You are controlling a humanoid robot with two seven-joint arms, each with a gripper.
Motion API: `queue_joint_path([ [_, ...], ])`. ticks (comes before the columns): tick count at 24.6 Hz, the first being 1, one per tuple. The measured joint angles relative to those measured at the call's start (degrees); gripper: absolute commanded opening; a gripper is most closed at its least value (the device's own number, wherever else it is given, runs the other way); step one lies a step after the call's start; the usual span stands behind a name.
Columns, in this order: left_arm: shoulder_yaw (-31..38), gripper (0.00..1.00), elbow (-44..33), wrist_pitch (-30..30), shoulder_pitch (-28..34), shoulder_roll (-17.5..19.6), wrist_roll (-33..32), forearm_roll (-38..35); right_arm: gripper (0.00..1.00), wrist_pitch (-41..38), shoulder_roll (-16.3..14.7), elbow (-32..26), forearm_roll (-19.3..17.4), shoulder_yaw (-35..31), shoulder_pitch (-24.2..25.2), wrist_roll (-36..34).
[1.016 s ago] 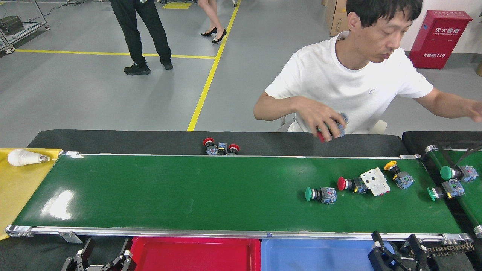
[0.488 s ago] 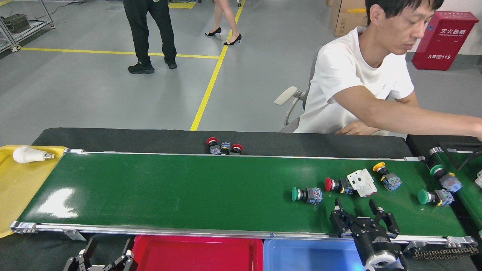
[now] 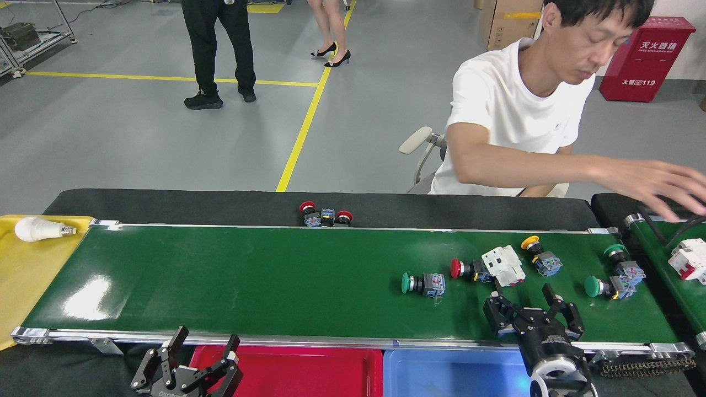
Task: Pick switch part from conveyor to tray
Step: 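Reach both grippers onto the belt and grasp a switch part each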
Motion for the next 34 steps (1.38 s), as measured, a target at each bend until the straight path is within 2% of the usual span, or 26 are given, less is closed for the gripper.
queue_joint_path([
  [4,-5.25,1.0,4.7,-0.02,-5.85,0.03,-0.6,-0.78,0.99,1.74,0.0,5.92,-0.01,2.46,-6.4,0.02],
  [5,-6.54,1.0,6.38,-0.02,-7.67,0.07,-1.01,-0.79,0.95,1.89,0.0,7.21,-0.01,3.37,-7.6,0.02],
  [7,-8.85,1.0,10.55,-0.02,-11.57,0.19,-1.78,-0.8,0.66,2.08,-0.02,8.6,-0.02,4.99,-8.36,0.03],
  [9,-11.13,1.0,15.08,-0.11,-15.09,0.19,-2.09,-0.87,0.45,2.35,-0.23,9.02,-0.2,5.99,-8.54,0.29],
  [11,-12.81,1.0,18.8,-0.15,-17.77,0.19,-2.18,-1.29,0.32,0.86,-1.1,9.2,-0.57,6.56,-9.28,1.88],
  [13,-14.16,1.0,21.15,-0.15,-19.66,0.15,-2.24,-1.44,0.3,-1.76,-1.51,9.89,-0.99,6.58,-10.02,3.38],
  [14,-14.93,1.0,21.91,-0.16,-20.44,0.08,-2.24,-1.49,0.25,-2.77,-1.5,10.96,-1.24,6.66,-10.63,3.6],
  [16,-16.72,1.0,23.24,-0.16,-21.98,-0.23,-2.25,-1.55,0.22,-4.02,-1.5,13.28,-1.56,6.8,-12.36,3.74],
  [18,-18.56,1.0,25.28,0.05,-23.64,-0.58,-2.25,-1.59,0.24,-5.2,-1.46,15.29,-1.74,6.81,-13.86,3.9],
  [20,-19.75,1.0,27.48,0.31,-25.17,-1.49,-2.37,-1.72,0.37,-5.84,-1.46,15.89,-2.11,6.86,-14.31,3.95],
  [22,-20.17,1.0,29.42,0.4,-26.49,-2.58,-2.45,-3.04,0.92,-6.07,-1.33,16.15,-2.38,6.86,-14.62,4.17],
  [23,-20.17,1.0,30.23,0.46,-26.91,-2.94,-2.29,-3.97,0.93,-6.12,-0.98,16.24,-2.42,6.81,-14.72,4.2],
  [25,-20.19,1.0,32.31,0.47,-28.14,-4.25,-2.03,-5.38,0.91,-5.77,0.37,16.93,-2.42,6.8,-14.99,4.28],
  [26,-20.24,1.0,33.76,0.47,-29.17,-4.87,-1.93,-5.68,0.82,-5.7,1.06,17.66,-2.42,6.8,-15.46,4.28],
  [27,-20.24,1.0,35.02,0.47,-30.05,-5.18,-1.83,-5.81,0.72,-5.69,1.56,18.26,-2.42,6.81,-15.9,4.29],
  [28,-20.24,1.0,36.13,0.47,-30.76,-5.31,-1.78,-5.85,0.51,-5.62,1.87,18.71,-2.42,6.84,-16.26,4.32],
  [29,-20.23,1.0,37.5,0.48,-31.29,-5.38,-1.74,-5.91,0.39,-5.52,1.89,18.9,-2.42,6.89,-16.38,4.37],
  [31,-20.3,0.97,40.58,0.51,-32.98,-5.88,-0.71,-6.29,0.32,-6.39,1.88,19.17,-2.42,7.0,-16.53,4.51],
  [32,-20.34,0.85,41.65,0.53,-34.0,-6.02,0.17,-6.81,0.29,-7.1,1.88,19.24,-2.42,7.01,-16.56,4.51],
  [34,-20.21,0.71,43.61,0.63,-35.45,-6.03,1.7,-8.19,0.28,-8.17,1.87,19.31,-2.45,7.01,-16.56,4.44],
])
